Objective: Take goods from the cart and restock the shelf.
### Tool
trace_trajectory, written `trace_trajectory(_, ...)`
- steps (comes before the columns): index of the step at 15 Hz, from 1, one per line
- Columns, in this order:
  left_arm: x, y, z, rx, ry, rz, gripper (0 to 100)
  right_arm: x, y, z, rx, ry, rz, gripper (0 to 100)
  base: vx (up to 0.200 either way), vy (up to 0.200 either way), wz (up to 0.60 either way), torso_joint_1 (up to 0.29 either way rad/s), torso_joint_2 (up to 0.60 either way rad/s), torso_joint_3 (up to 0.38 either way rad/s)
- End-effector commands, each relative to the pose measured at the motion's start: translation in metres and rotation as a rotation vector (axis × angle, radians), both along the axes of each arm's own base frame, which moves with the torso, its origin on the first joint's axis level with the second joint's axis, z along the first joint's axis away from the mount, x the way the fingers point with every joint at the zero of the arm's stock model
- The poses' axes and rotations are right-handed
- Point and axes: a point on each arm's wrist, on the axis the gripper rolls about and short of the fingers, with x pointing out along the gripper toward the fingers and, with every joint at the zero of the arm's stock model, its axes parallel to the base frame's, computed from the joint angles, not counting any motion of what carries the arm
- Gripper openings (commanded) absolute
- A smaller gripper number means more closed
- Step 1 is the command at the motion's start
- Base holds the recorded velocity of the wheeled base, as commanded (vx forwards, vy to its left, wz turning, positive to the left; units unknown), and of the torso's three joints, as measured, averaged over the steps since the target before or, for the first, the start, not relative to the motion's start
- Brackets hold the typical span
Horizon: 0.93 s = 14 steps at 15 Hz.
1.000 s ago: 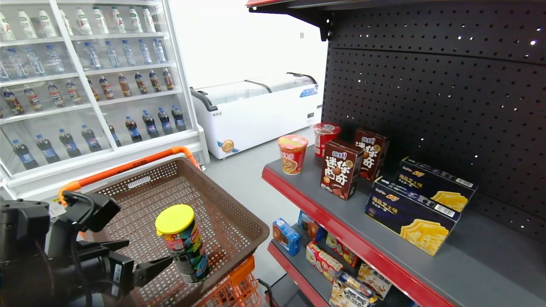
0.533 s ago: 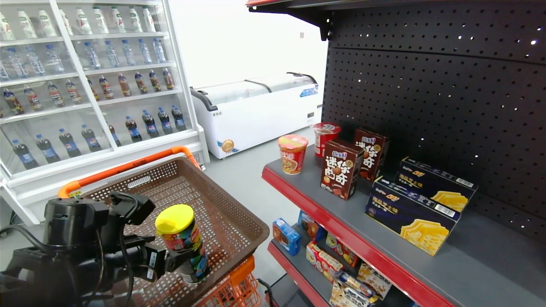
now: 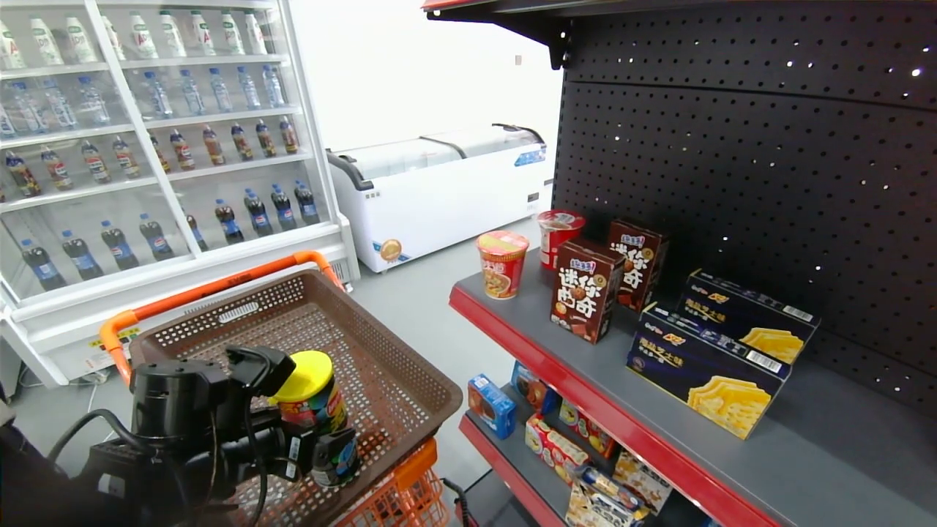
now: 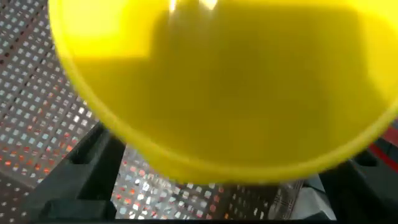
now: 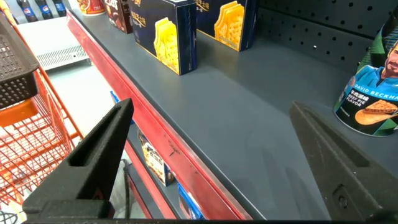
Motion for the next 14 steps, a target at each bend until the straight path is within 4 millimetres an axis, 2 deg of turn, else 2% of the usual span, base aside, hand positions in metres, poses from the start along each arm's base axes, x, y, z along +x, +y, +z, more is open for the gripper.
trace_trajectory(1, 0.003, -0.005, -0.015, 0.004, 0.032, -0.016, 100, 0.0, 0.0, 0.0, 0.0, 0.0, 0.001, 100, 0.0, 0.0, 0.0, 0.0, 0.0, 0.0)
trace_trajectory(6, 0.014, -0.008, -0.031, 0.009, 0.023, -0.018, 100, 0.0, 0.0, 0.0, 0.0, 0.0, 0.001, 100, 0.0, 0.0, 0.0, 0.0, 0.0, 0.0)
trace_trajectory(11, 0.026, -0.011, -0.023, -0.002, -0.048, -0.02, 100, 0.0, 0.0, 0.0, 0.0, 0.0, 0.001, 100, 0.0, 0.0, 0.0, 0.0, 0.0, 0.0)
trace_trajectory(12, 0.025, -0.011, -0.022, -0.002, -0.051, -0.019, 0, 0.0, 0.0, 0.0, 0.0, 0.0, 0.001, 100, 0.0, 0.0, 0.0, 0.0, 0.0, 0.0)
trace_trajectory(14, 0.022, -0.009, -0.006, -0.004, -0.108, 0.008, 0, 0.0, 0.0, 0.0, 0.0, 0.0, 0.001, 100, 0.0, 0.0, 0.0, 0.0, 0.0, 0.0)
